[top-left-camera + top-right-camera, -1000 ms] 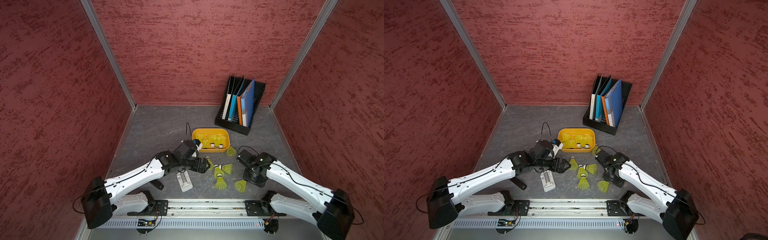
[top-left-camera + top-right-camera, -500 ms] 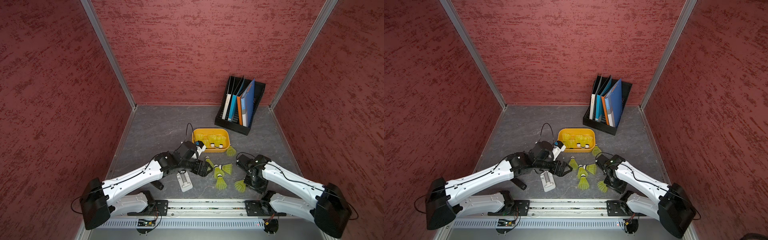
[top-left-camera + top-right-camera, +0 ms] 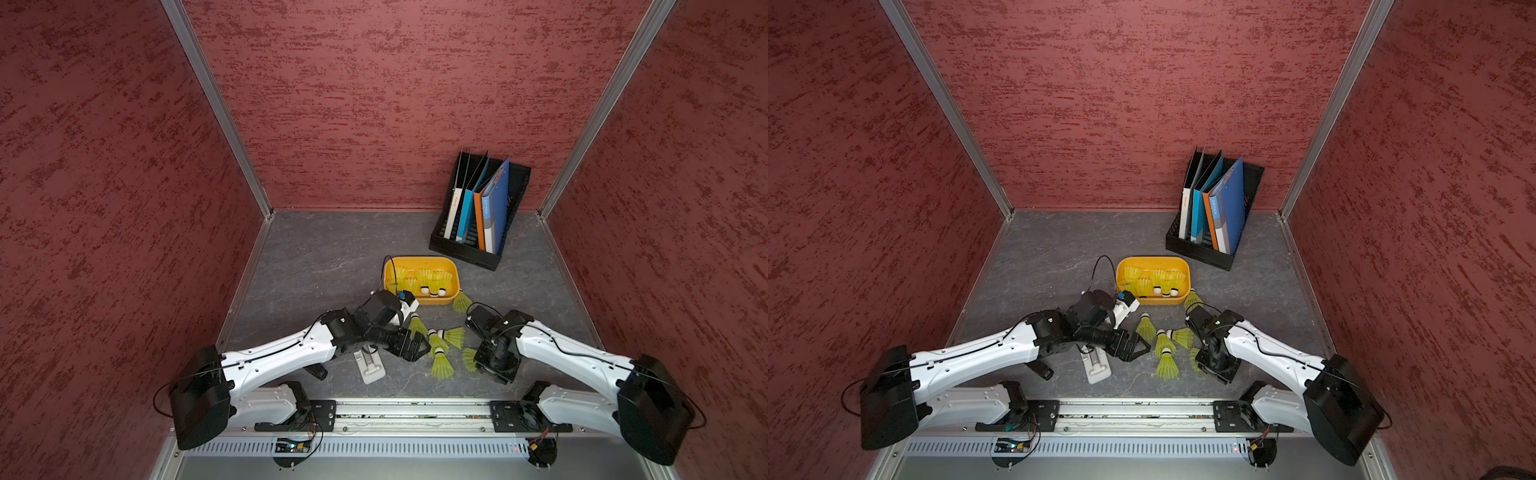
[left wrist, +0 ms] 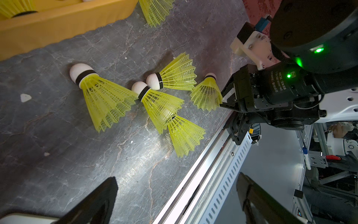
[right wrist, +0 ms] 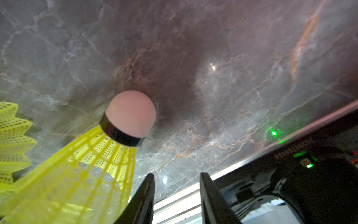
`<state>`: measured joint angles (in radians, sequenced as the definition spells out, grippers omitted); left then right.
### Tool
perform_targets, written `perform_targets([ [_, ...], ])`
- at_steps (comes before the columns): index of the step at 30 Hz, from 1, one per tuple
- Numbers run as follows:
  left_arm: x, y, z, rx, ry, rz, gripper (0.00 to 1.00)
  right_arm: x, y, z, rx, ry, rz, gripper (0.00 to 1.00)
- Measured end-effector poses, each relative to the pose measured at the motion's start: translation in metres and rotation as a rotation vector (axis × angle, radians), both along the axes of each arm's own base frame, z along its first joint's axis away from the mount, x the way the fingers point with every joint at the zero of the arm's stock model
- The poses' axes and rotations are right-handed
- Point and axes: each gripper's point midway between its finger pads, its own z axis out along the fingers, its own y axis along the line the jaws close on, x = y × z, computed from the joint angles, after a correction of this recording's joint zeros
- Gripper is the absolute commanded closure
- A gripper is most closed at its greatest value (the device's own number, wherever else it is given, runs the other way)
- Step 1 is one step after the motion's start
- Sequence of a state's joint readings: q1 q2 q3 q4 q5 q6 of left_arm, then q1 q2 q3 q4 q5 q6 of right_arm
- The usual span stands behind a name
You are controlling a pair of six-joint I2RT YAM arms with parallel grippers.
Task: Put the shuttlecocks into the storage box
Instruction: Move the shuttlecock to the center of the board.
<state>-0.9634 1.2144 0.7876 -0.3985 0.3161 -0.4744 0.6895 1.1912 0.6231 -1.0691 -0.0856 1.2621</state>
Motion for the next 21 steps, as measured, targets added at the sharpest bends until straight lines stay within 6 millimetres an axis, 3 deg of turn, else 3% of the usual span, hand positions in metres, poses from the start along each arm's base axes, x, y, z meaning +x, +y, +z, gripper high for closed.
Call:
perform_targets([
  [8, 0.002, 0.002, 0.002, -0.002, -0.002, 0.010, 0.00, 0.023, 0.004, -0.008, 0.023, -0.033, -0.043, 0.55],
  [21, 0.008, 0.002, 0.012, -0.015, -0.023, 0.038, 0.00, 0.101, 0.007, 0.004, 0.079, -0.133, -0.019, 0.51],
])
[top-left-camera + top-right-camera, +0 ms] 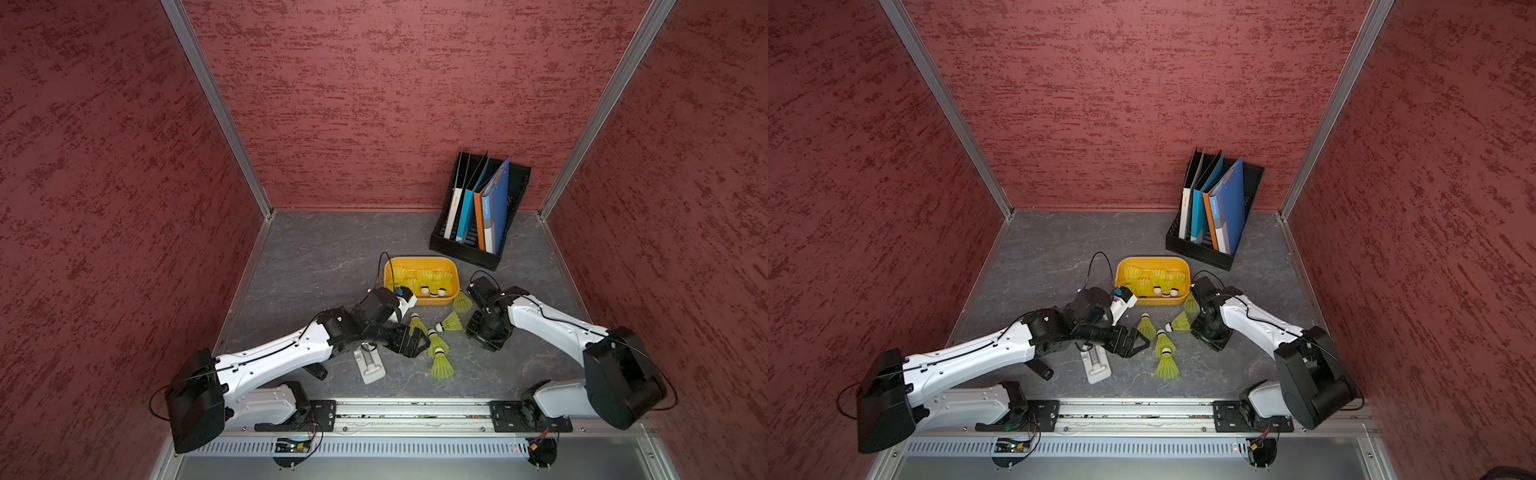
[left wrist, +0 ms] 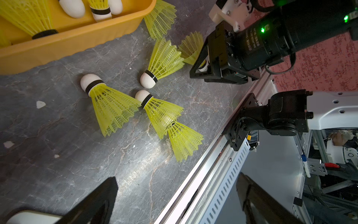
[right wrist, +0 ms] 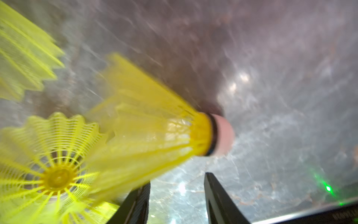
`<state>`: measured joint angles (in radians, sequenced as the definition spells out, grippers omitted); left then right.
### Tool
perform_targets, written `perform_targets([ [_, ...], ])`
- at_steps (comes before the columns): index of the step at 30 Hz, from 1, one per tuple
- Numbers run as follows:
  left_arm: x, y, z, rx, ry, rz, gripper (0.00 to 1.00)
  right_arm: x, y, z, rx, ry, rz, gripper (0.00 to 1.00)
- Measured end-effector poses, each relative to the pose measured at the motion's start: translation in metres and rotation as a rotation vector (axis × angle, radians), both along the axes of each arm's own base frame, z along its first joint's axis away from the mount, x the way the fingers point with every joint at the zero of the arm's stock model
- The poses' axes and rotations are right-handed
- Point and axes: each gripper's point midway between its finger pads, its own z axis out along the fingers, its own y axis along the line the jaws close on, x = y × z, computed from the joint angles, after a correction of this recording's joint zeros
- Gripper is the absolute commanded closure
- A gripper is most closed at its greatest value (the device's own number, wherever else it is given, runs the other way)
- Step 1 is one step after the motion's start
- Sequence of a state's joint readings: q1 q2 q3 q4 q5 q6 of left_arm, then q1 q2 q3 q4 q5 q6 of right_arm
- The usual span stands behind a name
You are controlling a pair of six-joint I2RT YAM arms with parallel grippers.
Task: Put the shuttlecocks into the storage box
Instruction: Move the shuttlecock to the center of the board.
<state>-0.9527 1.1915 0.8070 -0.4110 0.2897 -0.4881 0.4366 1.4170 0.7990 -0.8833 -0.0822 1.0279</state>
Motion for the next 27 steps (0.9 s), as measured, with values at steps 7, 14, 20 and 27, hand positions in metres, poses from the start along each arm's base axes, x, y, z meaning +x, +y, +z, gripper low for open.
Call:
perform_targets([
  [7, 0.001, -0.001, 0.001, -0.003, 0.004, 0.011, 0.00, 0.016, -0.011, 0.002, -0.006, -0.014, 0.056, 0.47],
  [14, 0.004, -0.004, 0.003, -0.003, 0.004, 0.011, 0.00, 0.018, -0.028, 0.012, -0.047, -0.005, 0.113, 0.40],
  [20, 0.006, -0.011, -0.004, -0.002, 0.015, 0.003, 0.00, 0.005, -0.055, 0.016, -0.103, 0.010, 0.060, 0.39],
  [27, 0.008, -0.029, -0.005, -0.015, 0.023, -0.026, 0.00, 0.005, -0.077, 0.007, -0.165, 0.045, 0.023, 0.39],
])
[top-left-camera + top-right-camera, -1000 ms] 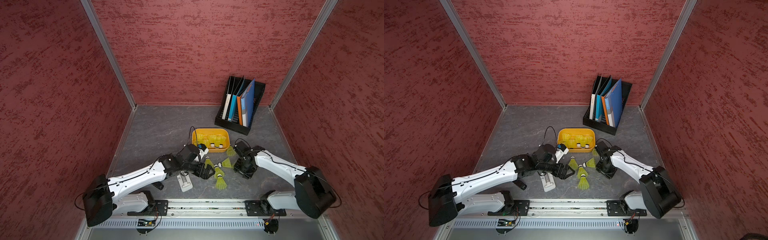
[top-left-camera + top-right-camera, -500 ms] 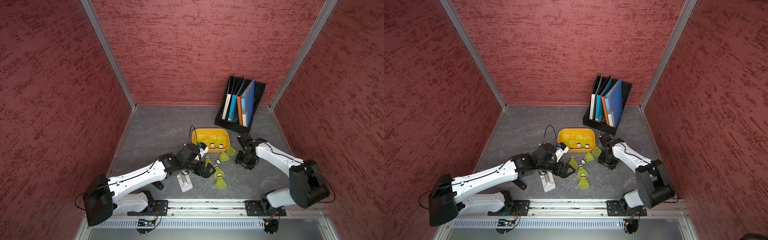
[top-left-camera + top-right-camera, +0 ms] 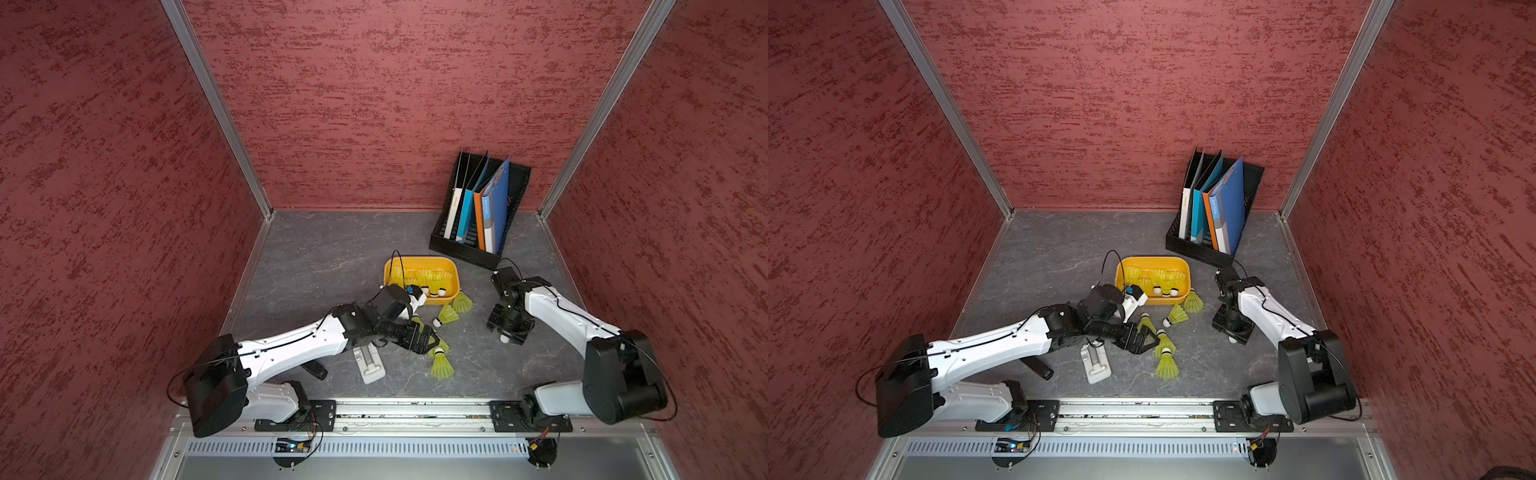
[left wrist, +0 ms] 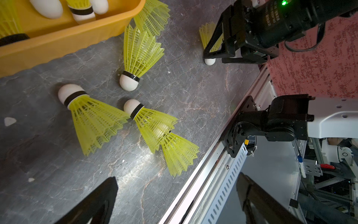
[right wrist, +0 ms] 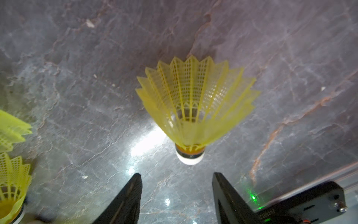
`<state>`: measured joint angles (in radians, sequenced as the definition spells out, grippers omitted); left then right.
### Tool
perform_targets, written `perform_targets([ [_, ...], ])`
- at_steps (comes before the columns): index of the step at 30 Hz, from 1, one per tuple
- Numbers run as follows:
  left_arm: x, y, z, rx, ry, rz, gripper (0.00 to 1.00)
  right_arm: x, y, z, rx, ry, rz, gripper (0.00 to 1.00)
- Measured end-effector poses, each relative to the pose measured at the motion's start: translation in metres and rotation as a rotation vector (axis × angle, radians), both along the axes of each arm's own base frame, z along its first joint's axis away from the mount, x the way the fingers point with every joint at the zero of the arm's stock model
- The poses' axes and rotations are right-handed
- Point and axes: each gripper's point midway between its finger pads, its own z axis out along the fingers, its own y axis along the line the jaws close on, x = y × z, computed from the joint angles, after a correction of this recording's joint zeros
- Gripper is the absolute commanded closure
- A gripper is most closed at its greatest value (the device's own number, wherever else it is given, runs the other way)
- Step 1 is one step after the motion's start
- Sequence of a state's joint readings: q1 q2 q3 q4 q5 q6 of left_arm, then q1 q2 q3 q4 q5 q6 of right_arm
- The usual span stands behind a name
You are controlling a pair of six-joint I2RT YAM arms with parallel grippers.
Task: Put the shuttlecocks into the storage box
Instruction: Move the shuttlecock to the center of the board, then pick up the shuttlecock at the center of the board.
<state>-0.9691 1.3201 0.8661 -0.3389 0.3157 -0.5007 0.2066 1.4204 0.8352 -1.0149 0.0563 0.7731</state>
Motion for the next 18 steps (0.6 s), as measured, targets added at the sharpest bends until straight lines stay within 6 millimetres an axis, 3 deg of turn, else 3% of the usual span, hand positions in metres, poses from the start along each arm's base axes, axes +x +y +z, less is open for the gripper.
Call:
perform_targets([
  [8, 0.003, -0.006, 0.012, -0.030, -0.018, -0.004, 0.00, 0.002, -0.014, -0.009, -0.074, 0.001, 0.017, 0.48],
  [14, 0.004, -0.006, 0.014, -0.038, -0.010, -0.006, 0.00, -0.019, -0.021, -0.024, -0.102, 0.055, -0.001, 0.50],
  [18, 0.006, -0.005, 0.015, -0.040, -0.009, -0.003, 0.00, -0.023, -0.023, -0.026, -0.112, 0.053, -0.037, 0.52],
])
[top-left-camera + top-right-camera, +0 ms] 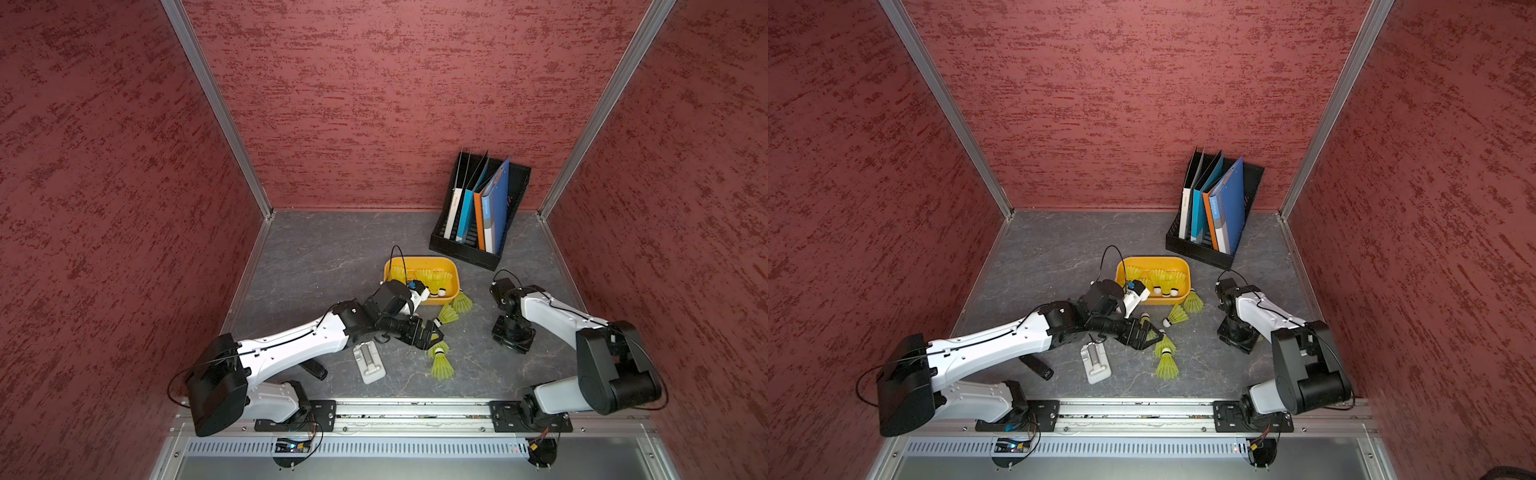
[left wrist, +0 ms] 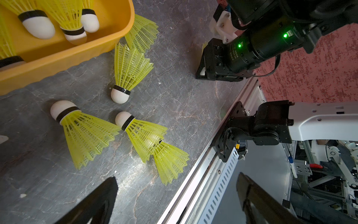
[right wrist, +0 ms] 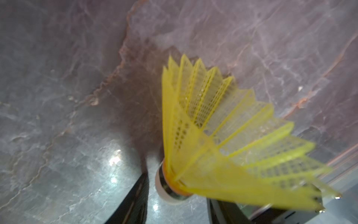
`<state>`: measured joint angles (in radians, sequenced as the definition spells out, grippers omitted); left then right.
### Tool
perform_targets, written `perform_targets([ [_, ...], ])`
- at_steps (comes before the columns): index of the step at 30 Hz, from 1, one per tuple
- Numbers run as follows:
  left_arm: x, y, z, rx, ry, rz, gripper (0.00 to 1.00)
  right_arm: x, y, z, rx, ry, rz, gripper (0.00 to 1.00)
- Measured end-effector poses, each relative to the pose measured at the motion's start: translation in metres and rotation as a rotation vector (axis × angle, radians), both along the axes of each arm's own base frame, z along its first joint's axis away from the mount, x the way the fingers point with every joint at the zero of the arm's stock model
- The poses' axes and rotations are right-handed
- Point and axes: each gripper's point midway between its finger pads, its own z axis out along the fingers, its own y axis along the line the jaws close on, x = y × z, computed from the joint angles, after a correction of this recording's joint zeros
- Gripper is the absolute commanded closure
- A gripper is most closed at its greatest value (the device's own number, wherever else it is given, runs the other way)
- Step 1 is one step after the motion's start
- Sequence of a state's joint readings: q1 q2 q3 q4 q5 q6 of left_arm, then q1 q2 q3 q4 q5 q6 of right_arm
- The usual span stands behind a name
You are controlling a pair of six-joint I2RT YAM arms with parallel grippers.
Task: Put the shuttlecocks into the storage box
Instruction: Pick up the shuttlecock at the center of the board.
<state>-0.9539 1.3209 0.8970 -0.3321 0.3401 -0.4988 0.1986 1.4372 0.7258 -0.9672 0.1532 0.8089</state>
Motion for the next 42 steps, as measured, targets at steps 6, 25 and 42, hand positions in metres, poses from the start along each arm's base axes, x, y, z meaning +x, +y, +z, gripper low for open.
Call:
perform_targets([
  [6, -0.001, -0.001, 0.001, -0.004, 0.000, -0.011, 0.00, 0.005, -0.004, 0.004, -0.022, -0.054, -0.050, 0.56],
  [25, 0.008, -0.009, -0.021, 0.017, -0.011, -0.019, 0.00, 0.013, -0.004, -0.003, -0.011, -0.166, -0.173, 0.69],
  [42, 0.042, 0.010, -0.006, -0.019, -0.013, 0.097, 0.00, 0.035, 0.000, 0.022, 0.020, -0.298, -0.115, 0.79],
])
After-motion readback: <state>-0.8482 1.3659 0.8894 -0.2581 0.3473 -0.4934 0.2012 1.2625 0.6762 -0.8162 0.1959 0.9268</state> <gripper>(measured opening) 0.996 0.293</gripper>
